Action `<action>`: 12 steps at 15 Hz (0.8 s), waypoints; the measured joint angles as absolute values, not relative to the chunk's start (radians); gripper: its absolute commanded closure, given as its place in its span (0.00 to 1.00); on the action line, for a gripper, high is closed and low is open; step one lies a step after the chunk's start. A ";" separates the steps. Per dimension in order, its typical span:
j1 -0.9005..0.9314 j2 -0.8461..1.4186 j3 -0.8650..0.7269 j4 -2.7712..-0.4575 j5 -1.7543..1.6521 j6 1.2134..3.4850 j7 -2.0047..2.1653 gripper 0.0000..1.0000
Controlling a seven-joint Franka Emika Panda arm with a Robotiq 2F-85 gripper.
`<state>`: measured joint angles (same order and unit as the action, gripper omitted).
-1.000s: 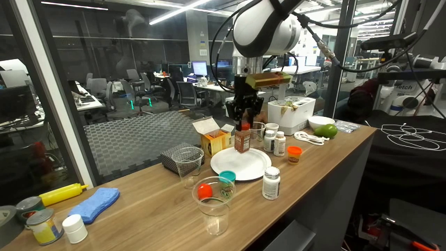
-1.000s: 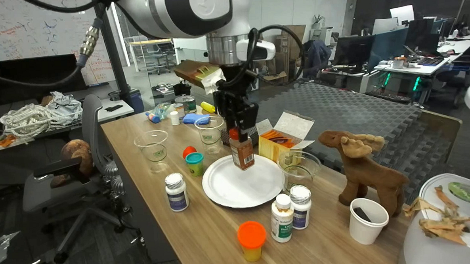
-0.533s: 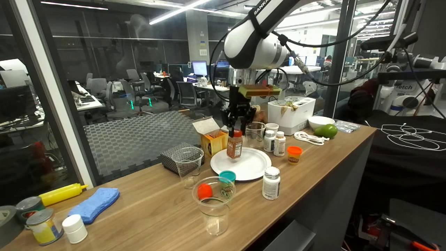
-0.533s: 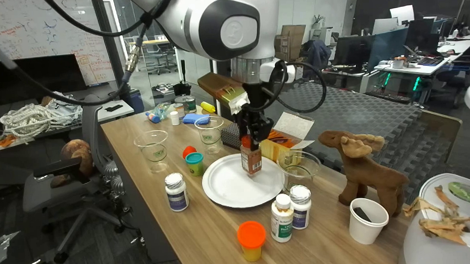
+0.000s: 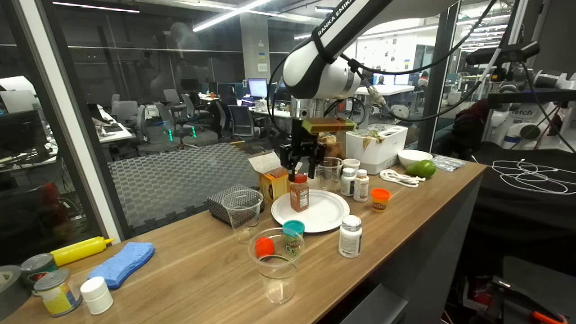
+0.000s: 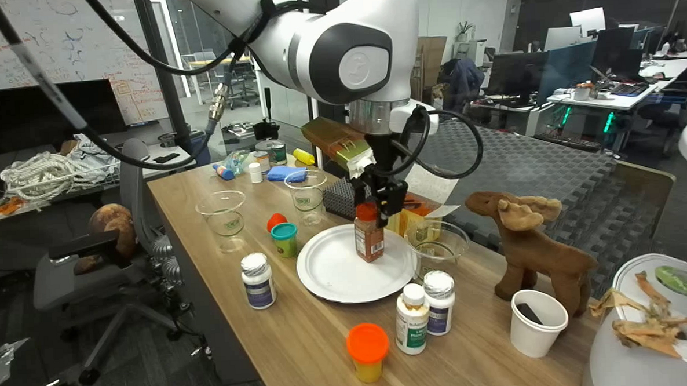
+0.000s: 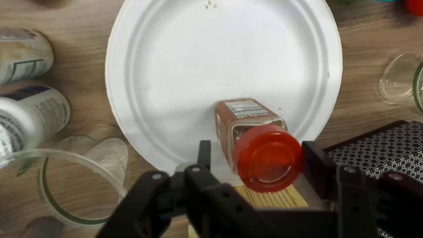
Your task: Put three bottles on the white plate then stack clear cups together then put the rest of the bottles on the white plate
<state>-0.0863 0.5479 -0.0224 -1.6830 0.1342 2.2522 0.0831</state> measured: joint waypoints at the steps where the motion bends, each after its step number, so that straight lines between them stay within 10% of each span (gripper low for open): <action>1: -0.083 0.546 -0.023 -1.683 0.134 2.253 0.084 0.00; 12: 0.071 0.247 -0.023 -1.998 0.055 2.301 0.340 0.00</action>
<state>0.0706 0.2467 -0.0228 -1.9981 0.0554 2.3014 0.3402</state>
